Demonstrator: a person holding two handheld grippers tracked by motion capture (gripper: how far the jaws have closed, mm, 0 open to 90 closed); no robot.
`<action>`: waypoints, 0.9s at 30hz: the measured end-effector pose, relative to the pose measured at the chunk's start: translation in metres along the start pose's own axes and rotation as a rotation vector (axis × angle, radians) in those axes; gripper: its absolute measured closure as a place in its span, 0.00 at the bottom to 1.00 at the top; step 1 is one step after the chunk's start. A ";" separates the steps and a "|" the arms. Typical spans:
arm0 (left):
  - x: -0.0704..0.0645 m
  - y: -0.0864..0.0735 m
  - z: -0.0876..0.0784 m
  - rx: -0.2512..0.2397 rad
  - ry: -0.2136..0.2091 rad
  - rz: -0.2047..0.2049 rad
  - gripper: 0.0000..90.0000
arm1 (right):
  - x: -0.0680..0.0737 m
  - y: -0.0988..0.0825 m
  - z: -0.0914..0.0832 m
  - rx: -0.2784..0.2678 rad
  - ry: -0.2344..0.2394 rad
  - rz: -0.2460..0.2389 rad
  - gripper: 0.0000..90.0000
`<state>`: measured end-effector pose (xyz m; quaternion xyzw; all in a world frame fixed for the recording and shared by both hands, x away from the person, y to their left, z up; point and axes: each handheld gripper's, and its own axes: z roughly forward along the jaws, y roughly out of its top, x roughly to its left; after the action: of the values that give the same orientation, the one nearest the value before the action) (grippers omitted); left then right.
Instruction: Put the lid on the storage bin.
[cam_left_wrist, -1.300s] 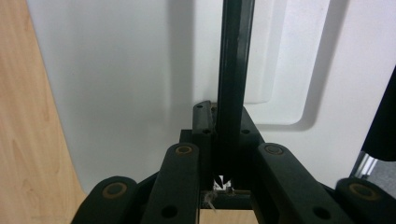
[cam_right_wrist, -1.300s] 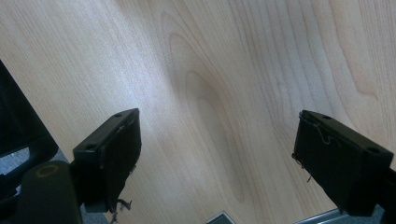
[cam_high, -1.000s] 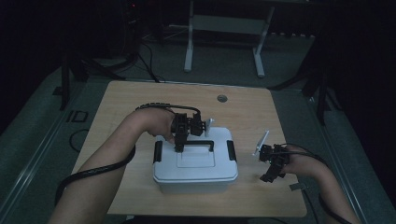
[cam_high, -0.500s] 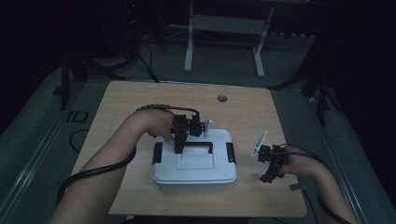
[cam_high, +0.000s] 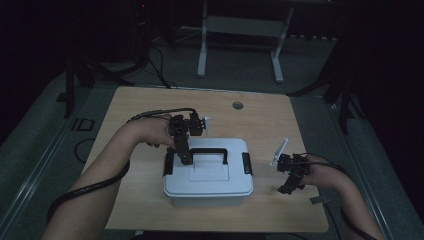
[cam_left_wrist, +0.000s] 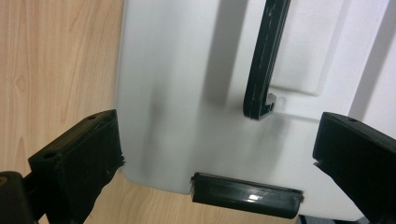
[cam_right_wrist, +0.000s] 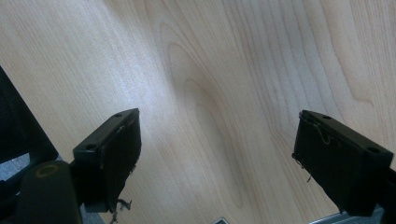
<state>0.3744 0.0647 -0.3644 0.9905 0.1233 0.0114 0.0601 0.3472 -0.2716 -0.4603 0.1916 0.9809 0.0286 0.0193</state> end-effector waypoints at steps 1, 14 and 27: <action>0.000 -0.004 -0.001 -0.018 0.005 -0.008 0.01 | -0.001 0.000 0.000 -0.001 -0.002 0.003 0.16; 0.003 -0.057 -0.004 -0.153 0.034 -0.070 0.01 | -0.001 -0.003 -0.001 -0.032 -0.009 0.030 0.16; 0.003 -0.106 -0.001 -0.216 0.009 -0.144 0.01 | 0.000 -0.007 0.001 -0.055 -0.009 0.038 0.16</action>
<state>0.3512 0.1674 -0.3762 0.9668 0.1925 0.0248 0.1664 0.3447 -0.2782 -0.4617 0.2098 0.9758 0.0552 0.0285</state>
